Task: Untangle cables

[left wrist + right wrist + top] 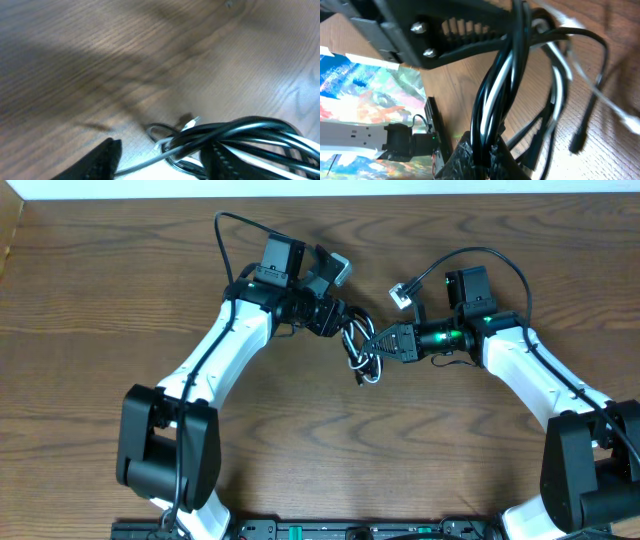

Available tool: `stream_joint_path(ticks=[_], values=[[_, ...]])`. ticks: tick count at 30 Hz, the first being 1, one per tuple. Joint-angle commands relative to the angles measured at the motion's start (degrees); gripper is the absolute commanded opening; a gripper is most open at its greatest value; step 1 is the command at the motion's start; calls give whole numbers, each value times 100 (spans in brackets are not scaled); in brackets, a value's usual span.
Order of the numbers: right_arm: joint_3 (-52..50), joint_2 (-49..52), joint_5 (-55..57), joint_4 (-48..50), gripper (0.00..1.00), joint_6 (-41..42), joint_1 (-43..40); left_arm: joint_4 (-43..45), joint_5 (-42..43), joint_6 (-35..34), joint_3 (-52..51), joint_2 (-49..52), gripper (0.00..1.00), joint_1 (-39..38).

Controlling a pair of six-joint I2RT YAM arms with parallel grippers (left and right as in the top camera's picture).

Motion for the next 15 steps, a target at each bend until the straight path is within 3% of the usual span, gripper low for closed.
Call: stream_joint_path(ticks=[1,5,8,12,15], values=[[87,28,-236,-13,5,2,31,474,68,-457,-50,210,35,-24],[87,28,-234,-17,5,2,31,1246,72,-1429,-50,382,31,-37],[87,28,-232,-15,5,2,31,1445,74,-1585,-50,439,33,-138],[87,28,-229,13,5,2,31,1228,74,-1582,-50,448,53,-310],[87,28,-232,28,5,4,31,1119,74,-1582,-50,450,59,-516]])
